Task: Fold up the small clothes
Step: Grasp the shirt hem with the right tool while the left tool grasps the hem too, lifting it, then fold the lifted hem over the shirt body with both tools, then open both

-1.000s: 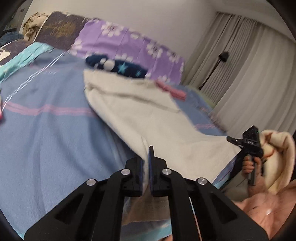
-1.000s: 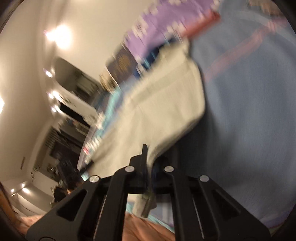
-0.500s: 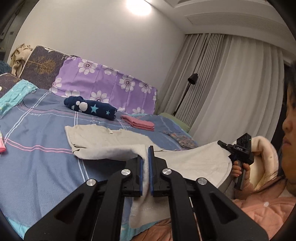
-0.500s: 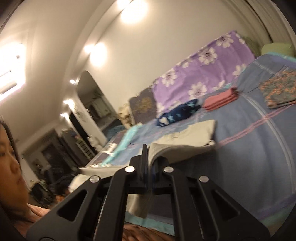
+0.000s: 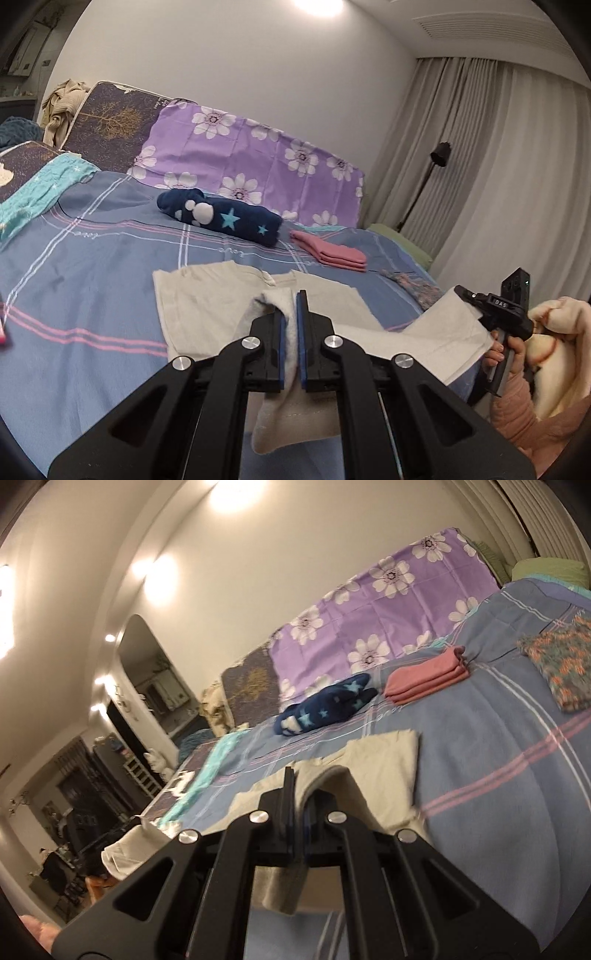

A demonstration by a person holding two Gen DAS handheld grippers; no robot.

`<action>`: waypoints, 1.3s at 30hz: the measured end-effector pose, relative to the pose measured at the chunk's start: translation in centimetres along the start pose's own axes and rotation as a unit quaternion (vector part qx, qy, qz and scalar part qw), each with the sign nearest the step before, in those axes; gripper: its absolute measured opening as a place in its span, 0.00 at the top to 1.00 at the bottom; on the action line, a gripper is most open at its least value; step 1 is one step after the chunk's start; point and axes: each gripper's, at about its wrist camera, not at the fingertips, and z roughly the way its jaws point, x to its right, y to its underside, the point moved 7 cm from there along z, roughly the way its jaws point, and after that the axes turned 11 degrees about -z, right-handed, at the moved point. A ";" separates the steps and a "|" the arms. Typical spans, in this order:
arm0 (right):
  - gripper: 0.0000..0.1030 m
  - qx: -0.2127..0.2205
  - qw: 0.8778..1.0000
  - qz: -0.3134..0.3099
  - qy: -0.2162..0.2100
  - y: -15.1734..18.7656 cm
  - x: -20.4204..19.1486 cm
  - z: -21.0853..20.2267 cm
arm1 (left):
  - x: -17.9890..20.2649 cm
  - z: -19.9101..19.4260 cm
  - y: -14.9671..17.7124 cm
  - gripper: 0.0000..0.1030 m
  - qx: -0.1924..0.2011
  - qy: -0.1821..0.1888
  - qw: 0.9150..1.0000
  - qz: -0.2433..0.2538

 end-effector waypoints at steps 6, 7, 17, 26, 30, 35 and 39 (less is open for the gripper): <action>0.97 -0.051 0.996 0.024 0.063 0.3 5.7 7.9 | -4.7 7.9 -1.5 0.93 -0.034 -0.072 0.997 -0.017; 0.97 -0.072 0.994 0.033 0.075 1.2 6.9 9.5 | -6.3 9.9 -0.9 0.92 -0.052 -0.089 0.994 -0.033; 0.85 -0.167 0.981 0.056 0.076 7.6 10.3 12.3 | -11.9 11.7 3.4 0.63 -0.103 -0.126 0.981 -0.103; 0.94 -0.184 0.980 0.005 0.075 8.4 7.5 9.6 | -9.5 10.3 5.7 0.96 -0.145 -0.131 0.980 -0.040; 0.95 -0.147 0.988 0.032 0.033 5.7 6.8 9.3 | -8.9 9.7 3.6 0.96 -0.122 -0.110 0.985 -0.050; 0.95 -0.090 0.993 0.071 0.016 -0.8 8.0 11.5 | -8.3 9.6 -3.4 0.99 -0.047 -0.101 0.992 -0.059; 0.90 -0.120 0.987 0.088 0.059 -2.3 11.0 16.3 | -11.2 12.2 -7.6 1.00 0.010 -0.182 0.982 -0.054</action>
